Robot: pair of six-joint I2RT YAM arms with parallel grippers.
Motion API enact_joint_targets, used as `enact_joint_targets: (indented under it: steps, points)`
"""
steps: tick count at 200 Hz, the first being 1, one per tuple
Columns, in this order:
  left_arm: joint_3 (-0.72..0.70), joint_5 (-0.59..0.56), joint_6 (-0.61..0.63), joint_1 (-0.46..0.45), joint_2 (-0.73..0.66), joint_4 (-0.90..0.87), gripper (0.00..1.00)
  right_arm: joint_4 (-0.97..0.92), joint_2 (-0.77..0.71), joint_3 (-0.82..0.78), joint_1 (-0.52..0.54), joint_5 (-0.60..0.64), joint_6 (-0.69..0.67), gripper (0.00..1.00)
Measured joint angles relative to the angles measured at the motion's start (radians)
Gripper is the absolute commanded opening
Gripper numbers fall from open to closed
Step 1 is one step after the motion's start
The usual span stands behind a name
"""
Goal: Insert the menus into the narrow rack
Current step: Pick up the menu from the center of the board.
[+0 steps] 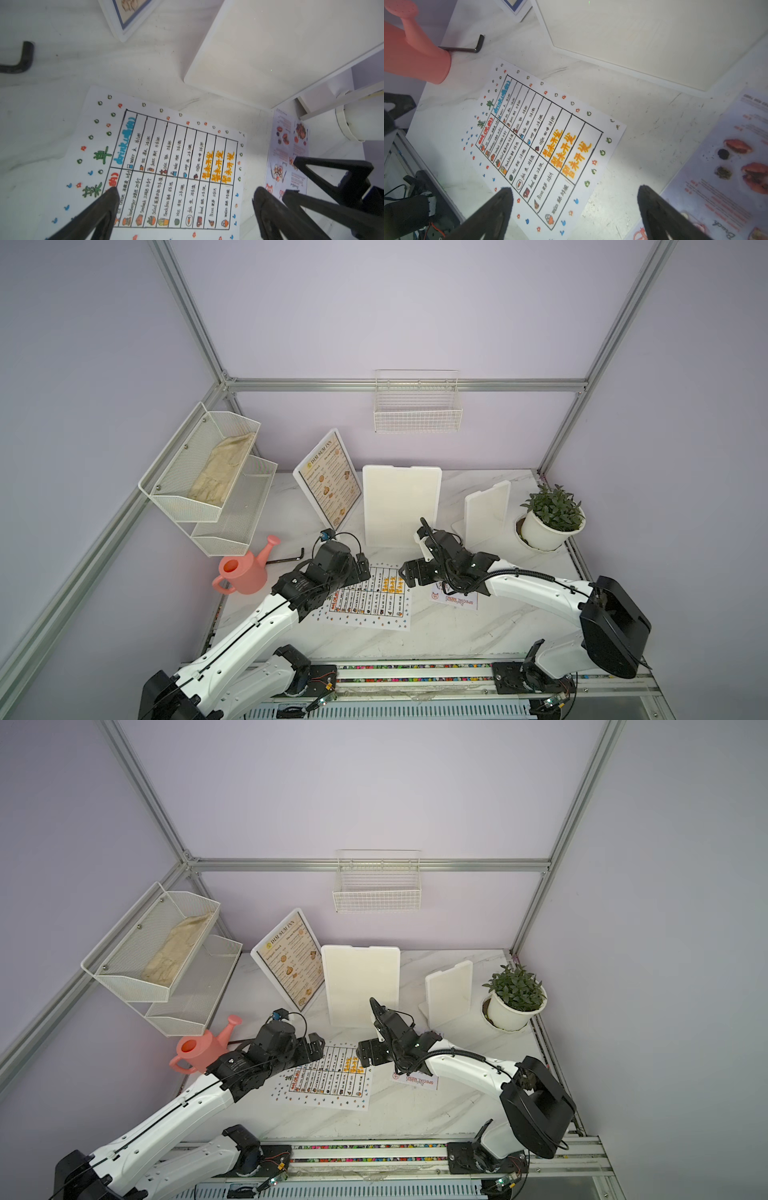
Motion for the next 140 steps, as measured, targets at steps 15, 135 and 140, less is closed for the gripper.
enact_joint_targets:
  steps: [15,135,140]
  points:
    - [-0.024,-0.011,-0.055,-0.062,0.012,-0.002,1.0,0.013,0.031,0.001,0.0,-0.016,0.0,0.97]
    - [-0.18,-0.01,-0.446,-0.306,0.058,-0.022,1.0,0.134,0.274,0.098,0.0,-0.098,-0.038,0.9]
    - [-0.188,-0.005,-0.456,-0.306,0.058,-0.023,1.0,0.136,0.282,0.105,0.0,-0.101,-0.038,0.9]
